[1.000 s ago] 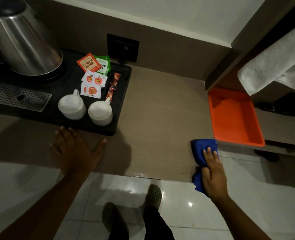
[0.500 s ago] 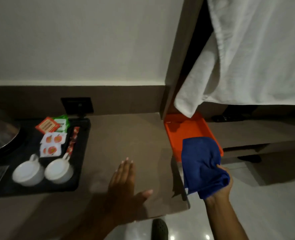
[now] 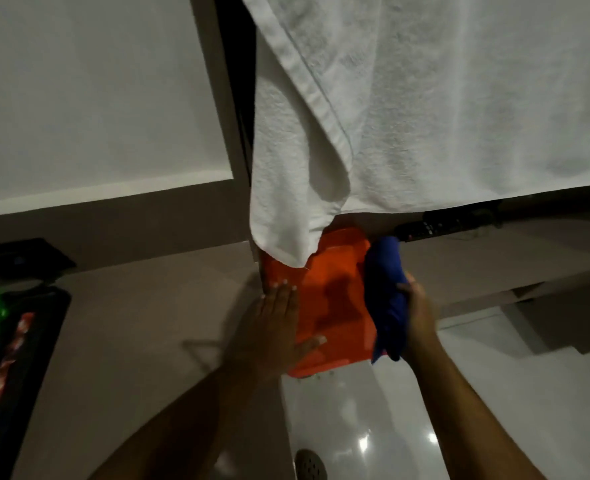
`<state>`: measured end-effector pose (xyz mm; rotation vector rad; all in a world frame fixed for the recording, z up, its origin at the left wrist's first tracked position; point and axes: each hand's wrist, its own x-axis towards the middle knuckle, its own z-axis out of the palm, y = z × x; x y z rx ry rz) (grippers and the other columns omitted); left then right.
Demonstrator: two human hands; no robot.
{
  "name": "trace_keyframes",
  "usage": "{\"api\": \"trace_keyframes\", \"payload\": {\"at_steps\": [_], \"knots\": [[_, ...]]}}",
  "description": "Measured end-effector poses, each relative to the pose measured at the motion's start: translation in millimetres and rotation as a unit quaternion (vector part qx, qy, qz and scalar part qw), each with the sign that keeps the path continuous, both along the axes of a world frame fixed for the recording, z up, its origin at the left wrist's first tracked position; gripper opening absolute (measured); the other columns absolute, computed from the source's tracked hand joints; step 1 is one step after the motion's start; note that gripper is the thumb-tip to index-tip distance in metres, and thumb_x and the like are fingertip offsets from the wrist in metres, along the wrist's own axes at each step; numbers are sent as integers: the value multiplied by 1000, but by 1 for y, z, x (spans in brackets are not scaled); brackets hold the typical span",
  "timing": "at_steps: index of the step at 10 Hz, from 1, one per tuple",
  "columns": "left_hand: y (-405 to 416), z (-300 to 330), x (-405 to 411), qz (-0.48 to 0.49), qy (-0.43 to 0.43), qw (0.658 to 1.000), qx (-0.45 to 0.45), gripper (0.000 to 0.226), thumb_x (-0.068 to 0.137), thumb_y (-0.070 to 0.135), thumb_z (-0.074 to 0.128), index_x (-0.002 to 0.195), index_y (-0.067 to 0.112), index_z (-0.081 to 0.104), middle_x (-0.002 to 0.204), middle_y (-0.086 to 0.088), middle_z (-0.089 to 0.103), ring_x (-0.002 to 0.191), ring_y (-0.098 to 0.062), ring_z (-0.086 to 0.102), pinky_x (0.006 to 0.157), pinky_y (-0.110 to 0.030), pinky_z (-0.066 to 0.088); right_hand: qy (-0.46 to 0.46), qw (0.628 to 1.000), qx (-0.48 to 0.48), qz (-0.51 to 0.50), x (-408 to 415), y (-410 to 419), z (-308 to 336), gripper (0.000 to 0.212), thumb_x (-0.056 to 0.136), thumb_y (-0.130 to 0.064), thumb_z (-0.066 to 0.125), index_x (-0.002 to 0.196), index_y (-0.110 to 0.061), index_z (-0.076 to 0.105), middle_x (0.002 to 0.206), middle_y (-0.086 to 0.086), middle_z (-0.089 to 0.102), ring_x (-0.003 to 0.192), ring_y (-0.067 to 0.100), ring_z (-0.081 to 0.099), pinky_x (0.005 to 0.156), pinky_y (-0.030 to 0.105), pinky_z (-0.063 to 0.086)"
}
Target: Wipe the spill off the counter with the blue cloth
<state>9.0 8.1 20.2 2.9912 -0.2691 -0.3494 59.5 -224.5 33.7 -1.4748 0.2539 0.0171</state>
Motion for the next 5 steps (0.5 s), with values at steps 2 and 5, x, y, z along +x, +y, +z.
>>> {"api": "trace_keyframes", "payload": {"at_steps": [2, 5], "knots": [[-10, -38, 23, 47, 44, 998, 13, 103, 85, 78, 17, 154, 6, -7, 165, -17, -7, 154, -31, -5, 122, -43, -3, -29, 766, -561, 312, 39, 44, -91, 56, 100, -41, 22, 151, -21, 7, 161, 9, -1, 147, 28, -5, 116, 49, -3], [-2, -37, 25, 22, 25, 999, 31, 103, 85, 78, 15, 155, 4, -1, 166, -19, -1, 154, -31, -1, 122, -43, -3, -25, 738, -592, 322, 46, 39, -109, 84, 81, -75, -2, 149, -25, -6, 159, 3, -13, 144, 20, -17, 114, 47, -13]]}}
